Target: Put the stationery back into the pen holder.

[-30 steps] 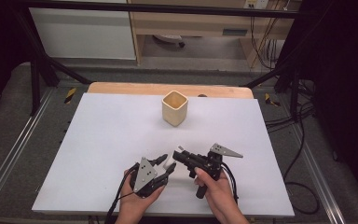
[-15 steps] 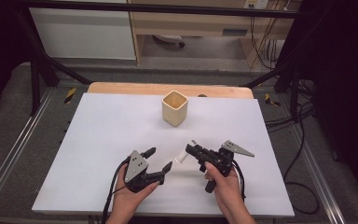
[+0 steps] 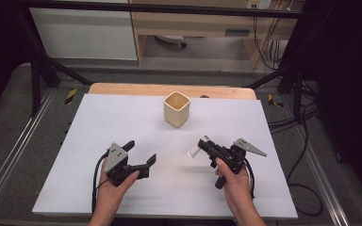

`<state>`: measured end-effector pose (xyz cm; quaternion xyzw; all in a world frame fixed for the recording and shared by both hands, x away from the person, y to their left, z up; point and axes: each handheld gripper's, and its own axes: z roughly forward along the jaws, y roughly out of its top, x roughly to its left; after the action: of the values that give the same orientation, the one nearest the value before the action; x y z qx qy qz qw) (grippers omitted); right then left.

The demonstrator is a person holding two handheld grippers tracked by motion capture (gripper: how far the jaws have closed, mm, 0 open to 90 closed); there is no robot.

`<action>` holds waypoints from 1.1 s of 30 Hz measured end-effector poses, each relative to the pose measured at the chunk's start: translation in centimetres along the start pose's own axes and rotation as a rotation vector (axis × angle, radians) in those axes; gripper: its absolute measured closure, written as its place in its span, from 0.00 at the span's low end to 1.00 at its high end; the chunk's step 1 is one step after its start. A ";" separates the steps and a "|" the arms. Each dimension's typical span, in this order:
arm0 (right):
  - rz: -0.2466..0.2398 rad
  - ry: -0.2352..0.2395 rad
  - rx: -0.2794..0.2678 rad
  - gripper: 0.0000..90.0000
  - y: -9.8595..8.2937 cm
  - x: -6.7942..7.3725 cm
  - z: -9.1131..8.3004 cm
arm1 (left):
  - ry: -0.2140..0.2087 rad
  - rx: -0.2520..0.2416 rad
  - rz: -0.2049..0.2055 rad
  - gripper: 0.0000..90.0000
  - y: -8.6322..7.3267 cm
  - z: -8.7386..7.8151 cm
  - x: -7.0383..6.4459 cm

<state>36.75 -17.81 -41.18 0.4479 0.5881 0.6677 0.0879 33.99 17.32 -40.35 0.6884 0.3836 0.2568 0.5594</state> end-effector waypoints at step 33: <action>-0.294 -0.192 -0.004 0.79 0.7 1.0 -0.6 | 0.127 0.054 -0.114 0.07 -0.7 -0.6 5.3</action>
<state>36.04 -17.75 -39.98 0.4185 0.6350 0.6028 0.2412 36.40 22.01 -41.26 0.6627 0.4635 0.2571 0.5290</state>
